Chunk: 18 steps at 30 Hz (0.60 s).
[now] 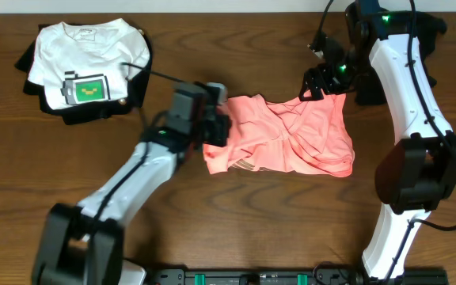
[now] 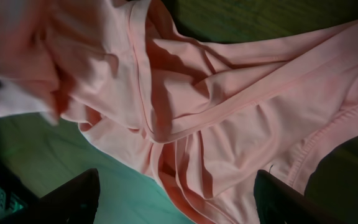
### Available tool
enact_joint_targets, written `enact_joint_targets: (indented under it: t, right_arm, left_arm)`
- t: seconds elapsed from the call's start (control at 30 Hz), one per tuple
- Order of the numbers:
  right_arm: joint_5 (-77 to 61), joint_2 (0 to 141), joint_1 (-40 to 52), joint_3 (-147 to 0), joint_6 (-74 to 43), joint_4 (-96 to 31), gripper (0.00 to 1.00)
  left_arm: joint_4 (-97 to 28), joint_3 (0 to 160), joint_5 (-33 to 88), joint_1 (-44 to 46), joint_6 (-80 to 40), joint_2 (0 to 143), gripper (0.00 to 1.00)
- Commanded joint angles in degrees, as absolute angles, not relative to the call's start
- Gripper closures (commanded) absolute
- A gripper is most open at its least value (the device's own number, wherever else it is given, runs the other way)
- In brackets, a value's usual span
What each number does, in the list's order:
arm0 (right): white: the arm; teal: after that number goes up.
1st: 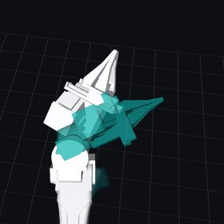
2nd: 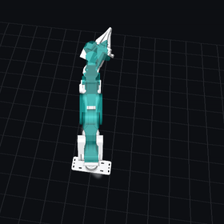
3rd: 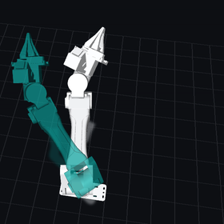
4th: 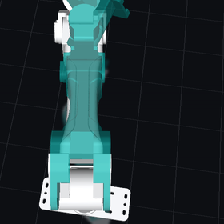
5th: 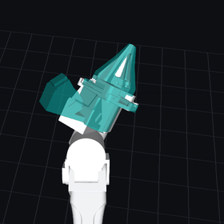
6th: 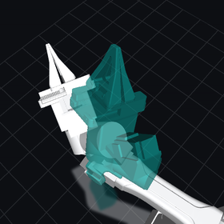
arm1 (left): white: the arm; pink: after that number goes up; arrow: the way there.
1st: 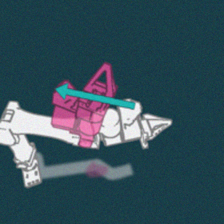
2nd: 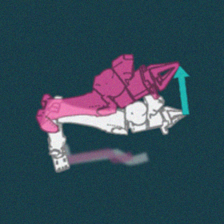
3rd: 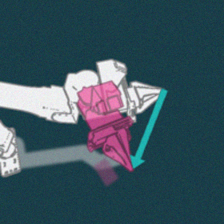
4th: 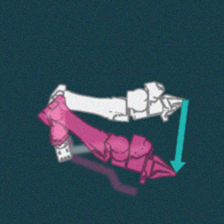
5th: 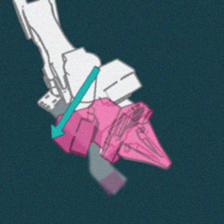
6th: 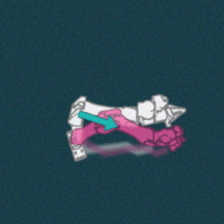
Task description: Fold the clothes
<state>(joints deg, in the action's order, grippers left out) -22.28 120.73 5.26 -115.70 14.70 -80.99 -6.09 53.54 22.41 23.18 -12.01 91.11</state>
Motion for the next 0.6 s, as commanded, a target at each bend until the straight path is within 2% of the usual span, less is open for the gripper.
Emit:
enact_joint_targets:
  t: [0.0,0.23,0.53,0.57]
  right_arm:
    - [-22.5,119.5,4.9,-116.8,14.2,-81.0,0.23]
    - [-22.5,119.5,4.9,-116.8,14.2,-81.0,0.22]
    - [-22.5,119.5,4.9,-116.8,14.2,-81.0,0.21]
    - [-22.5,119.5,4.9,-116.8,14.2,-81.0,0.21]
  left_arm:
    - [-4.4,56.5,21.3,26.1,-11.7,96.1,0.94]
    - [-3.9,63.4,21.3,30.8,-10.5,104.6,0.94]
    - [-5.0,66.2,20.2,32.6,-10.0,105.6,0.94]
    - [-5.5,66.2,19.6,32.6,-9.9,105.6,0.83]
